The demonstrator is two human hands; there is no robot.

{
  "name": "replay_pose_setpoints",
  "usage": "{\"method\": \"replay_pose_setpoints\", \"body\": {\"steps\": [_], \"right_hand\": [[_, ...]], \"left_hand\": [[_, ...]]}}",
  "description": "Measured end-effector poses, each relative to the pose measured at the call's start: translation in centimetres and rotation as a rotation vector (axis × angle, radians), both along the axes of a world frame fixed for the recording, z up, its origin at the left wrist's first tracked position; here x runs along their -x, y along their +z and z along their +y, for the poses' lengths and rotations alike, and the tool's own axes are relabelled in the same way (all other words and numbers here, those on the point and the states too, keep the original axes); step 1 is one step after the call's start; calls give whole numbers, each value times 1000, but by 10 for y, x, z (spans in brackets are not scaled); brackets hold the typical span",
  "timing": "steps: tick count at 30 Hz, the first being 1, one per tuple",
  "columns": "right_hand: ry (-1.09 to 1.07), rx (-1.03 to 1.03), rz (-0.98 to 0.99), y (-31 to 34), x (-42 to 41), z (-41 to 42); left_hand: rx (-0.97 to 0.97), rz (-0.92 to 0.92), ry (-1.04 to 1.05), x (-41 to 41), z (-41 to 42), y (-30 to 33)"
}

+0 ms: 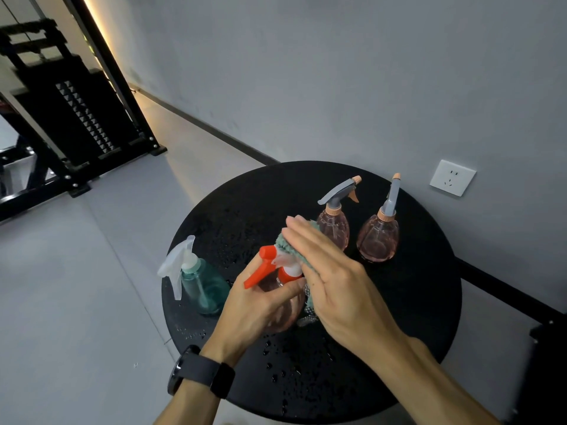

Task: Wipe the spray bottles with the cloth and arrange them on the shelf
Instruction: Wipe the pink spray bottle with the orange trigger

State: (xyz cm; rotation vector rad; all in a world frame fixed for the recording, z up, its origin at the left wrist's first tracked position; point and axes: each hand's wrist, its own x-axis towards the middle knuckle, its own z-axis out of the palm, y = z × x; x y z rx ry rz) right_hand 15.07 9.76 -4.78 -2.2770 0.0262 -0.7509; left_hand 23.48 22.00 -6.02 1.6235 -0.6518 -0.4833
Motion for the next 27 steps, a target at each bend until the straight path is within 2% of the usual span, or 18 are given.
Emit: {"method": "replay_pose_setpoints", "body": {"steps": [4, 11, 27], "right_hand": [[-28, -9, 6, -9, -1, -6], [-139, -10, 13, -19, 3, -23], [-211, -88, -2, -21, 6, -41]], "left_hand": [[21, 51, 37, -3, 1, -1], [156, 168, 217, -19, 5, -9], [31, 182, 359, -47, -12, -60]]}}
